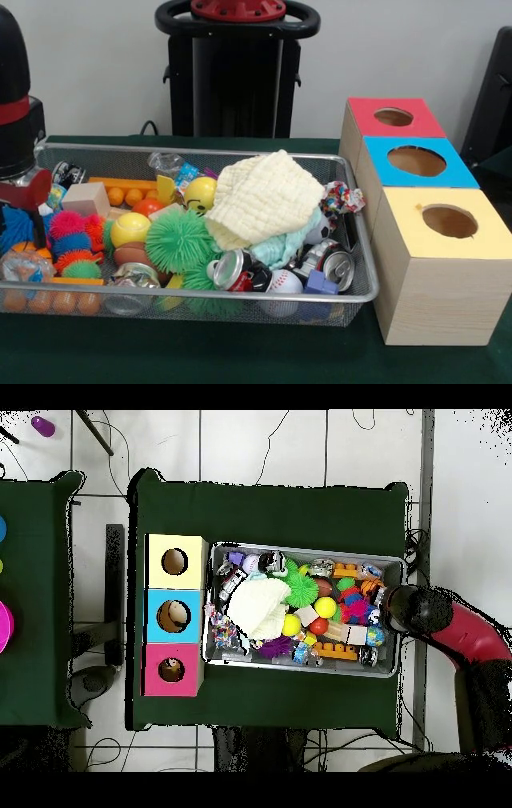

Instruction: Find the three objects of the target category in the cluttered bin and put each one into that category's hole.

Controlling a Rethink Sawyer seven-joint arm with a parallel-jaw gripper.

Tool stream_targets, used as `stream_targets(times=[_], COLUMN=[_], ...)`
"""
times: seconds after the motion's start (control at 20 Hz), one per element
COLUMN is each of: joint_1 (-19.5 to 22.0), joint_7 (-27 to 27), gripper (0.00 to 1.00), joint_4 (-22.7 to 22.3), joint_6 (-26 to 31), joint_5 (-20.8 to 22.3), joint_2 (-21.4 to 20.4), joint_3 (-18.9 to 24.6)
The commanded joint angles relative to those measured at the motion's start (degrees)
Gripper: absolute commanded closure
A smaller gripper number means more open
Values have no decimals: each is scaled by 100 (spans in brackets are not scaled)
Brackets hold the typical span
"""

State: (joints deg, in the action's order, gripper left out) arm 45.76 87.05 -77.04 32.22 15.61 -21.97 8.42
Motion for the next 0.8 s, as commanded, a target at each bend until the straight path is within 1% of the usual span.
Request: stream_targets(times=[0.05, 0.2, 0.3, 0.5, 0.8], joint_1=[206, 146, 107, 94, 172], joint_7=[441, 645, 755, 815, 684], gripper=[0, 0, 0, 0, 0], joint_4=[-844, -1201, -1365, -1502, -1652], joint_6=[-792, -828, -917, -1119, -1288], joint_5=[228, 222, 220, 203, 213], joint_2=[108, -193, -290, -287, -290], joint_3=[217, 43, -43, -104, -169])
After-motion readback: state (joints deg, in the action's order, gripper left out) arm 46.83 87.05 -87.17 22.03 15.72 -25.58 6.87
